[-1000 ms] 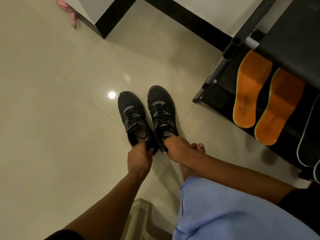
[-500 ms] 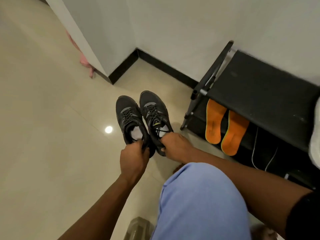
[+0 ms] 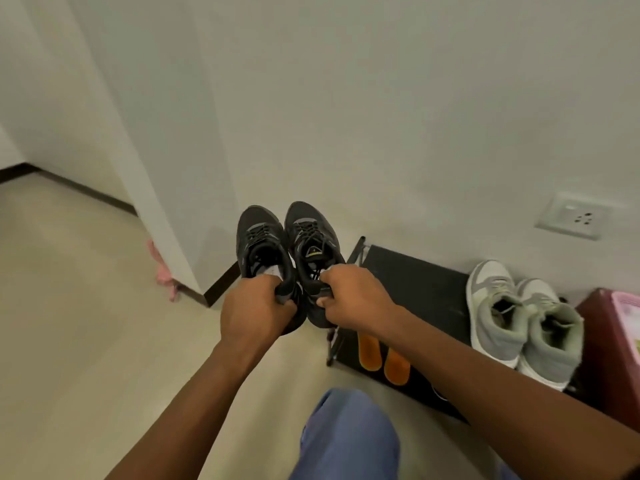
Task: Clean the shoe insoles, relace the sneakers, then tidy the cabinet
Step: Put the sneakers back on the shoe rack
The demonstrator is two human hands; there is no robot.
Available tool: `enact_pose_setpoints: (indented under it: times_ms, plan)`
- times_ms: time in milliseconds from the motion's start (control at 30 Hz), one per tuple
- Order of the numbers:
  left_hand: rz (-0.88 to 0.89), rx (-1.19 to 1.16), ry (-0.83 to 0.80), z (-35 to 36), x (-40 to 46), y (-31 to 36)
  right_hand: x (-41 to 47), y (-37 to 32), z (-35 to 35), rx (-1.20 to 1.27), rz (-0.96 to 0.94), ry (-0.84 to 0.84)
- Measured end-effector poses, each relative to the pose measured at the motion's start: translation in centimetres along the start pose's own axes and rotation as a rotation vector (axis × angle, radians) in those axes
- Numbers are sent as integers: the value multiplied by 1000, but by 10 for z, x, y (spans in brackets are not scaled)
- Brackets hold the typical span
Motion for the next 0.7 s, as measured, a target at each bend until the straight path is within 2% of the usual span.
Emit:
enact_pose_setpoints:
  times_ms: [133, 267, 467, 700]
  plan:
    - [121, -21, -58, -16, 7, 54, -32, 31, -53, 9, 120, 103]
    - [190, -72, -135, 0, 13, 110, -60, 77, -74, -20, 244, 156]
    - [267, -87, -253, 60, 23, 167, -85, 152, -60, -32, 397, 121]
    - [352, -44, -392, 143, 39, 199, -84, 226, -30, -34, 453, 44]
Point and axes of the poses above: each hand's wrist, its own x-axis towards the middle knuckle, its own z-axis out of the palm, y = z × x, the point moved 9 cm from there along x, towards the middle knuckle, and after that the axes turned 2 degrees about y, right-handed, at the moved point
